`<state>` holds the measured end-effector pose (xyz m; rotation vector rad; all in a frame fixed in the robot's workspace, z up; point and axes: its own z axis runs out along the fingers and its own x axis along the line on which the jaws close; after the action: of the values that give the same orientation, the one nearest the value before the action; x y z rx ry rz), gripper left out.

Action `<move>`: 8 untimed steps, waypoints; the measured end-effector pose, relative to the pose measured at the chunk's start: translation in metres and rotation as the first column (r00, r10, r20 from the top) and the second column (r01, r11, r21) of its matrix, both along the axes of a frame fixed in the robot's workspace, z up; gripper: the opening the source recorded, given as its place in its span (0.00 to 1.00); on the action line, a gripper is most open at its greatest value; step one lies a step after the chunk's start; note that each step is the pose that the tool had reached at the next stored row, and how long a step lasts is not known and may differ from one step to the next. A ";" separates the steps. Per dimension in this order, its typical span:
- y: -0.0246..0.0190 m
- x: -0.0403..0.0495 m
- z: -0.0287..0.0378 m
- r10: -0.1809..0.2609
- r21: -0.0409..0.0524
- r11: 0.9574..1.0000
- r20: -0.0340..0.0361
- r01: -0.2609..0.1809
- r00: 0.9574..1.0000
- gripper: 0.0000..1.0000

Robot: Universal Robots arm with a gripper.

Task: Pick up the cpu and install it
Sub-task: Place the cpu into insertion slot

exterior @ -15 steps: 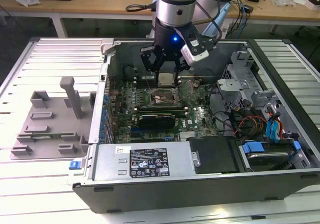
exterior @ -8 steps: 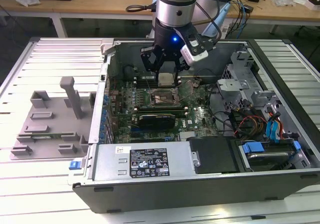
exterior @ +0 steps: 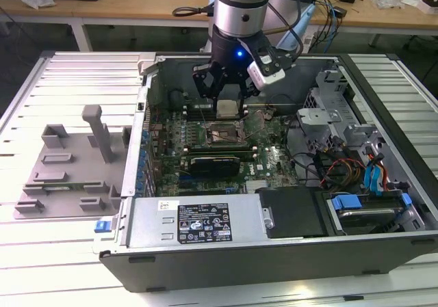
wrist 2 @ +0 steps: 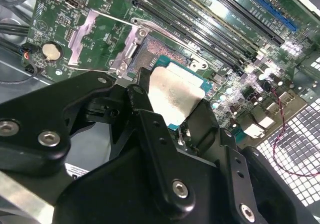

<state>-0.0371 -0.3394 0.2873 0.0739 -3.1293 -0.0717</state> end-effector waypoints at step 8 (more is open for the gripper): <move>-0.0001 0.0002 -0.0003 -0.166 0.000 0.986 0.000 0.166 0.986 0.55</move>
<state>-0.0369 -0.3395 0.2870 -0.1880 -3.1285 -0.0730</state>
